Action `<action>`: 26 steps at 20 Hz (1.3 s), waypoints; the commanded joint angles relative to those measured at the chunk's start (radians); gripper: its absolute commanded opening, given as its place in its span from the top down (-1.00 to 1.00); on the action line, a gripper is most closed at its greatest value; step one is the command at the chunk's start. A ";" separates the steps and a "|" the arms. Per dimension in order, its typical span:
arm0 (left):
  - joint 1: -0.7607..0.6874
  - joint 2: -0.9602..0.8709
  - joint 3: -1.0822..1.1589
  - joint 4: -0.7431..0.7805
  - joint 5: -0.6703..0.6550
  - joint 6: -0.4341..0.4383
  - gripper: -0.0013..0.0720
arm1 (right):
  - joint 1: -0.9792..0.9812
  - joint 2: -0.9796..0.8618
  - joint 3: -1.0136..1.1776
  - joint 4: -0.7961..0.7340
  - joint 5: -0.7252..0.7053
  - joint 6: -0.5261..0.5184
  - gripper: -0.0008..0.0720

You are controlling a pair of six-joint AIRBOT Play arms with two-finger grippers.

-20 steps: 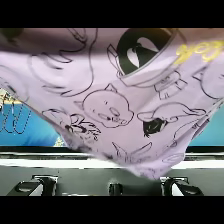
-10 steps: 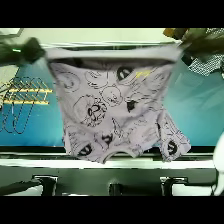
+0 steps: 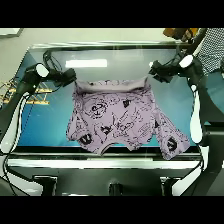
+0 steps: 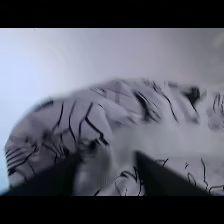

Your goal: Fold the clothes and pants, and hang the long-sleeved shirts on hangers.

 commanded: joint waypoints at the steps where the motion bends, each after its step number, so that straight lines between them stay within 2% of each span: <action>1: 0.028 0.038 0.000 -0.003 -0.131 0.005 -0.70 | -0.019 0.082 0.000 -0.127 0.155 -0.088 -0.20; 3: 0.063 0.130 -0.003 0.032 -0.224 0.022 -0.70 | -0.029 0.194 -0.001 -0.256 0.294 -0.154 -0.20; 5: 0.076 0.241 -0.058 0.121 -0.309 0.034 -0.70 | -0.048 0.336 -0.074 -0.283 0.340 -0.159 -0.20; 9: 0.053 0.541 -0.426 0.159 -0.288 0.034 -0.70 | 0.034 0.694 -0.523 -0.286 0.362 -0.146 -0.22; 10: 0.032 0.624 -0.537 0.159 -0.267 0.030 -0.70 | 0.082 0.790 -0.656 -0.288 0.339 -0.125 -0.24; 12: -0.026 0.769 -0.723 0.159 -0.241 0.010 -0.70 | 0.202 0.978 -0.917 -0.287 0.266 -0.034 -0.50; 16: -0.146 0.964 -0.969 0.159 -0.236 -0.087 -0.70 | 0.458 1.221 -1.322 -0.288 0.144 0.173 -0.51; 18: -0.209 1.005 -1.033 0.159 -0.236 -0.094 -0.70 | 0.587 1.253 -1.432 -0.291 0.052 0.234 -0.51; 21: -0.299 1.006 -1.063 0.161 -0.228 -0.093 -0.70 | 0.754 1.197 -1.482 -0.345 -0.092 0.294 -0.51; 26: -0.384 1.001 -1.070 0.160 -0.146 -0.094 -0.70 | 0.814 0.985 -1.482 -0.377 -0.258 0.306 -0.51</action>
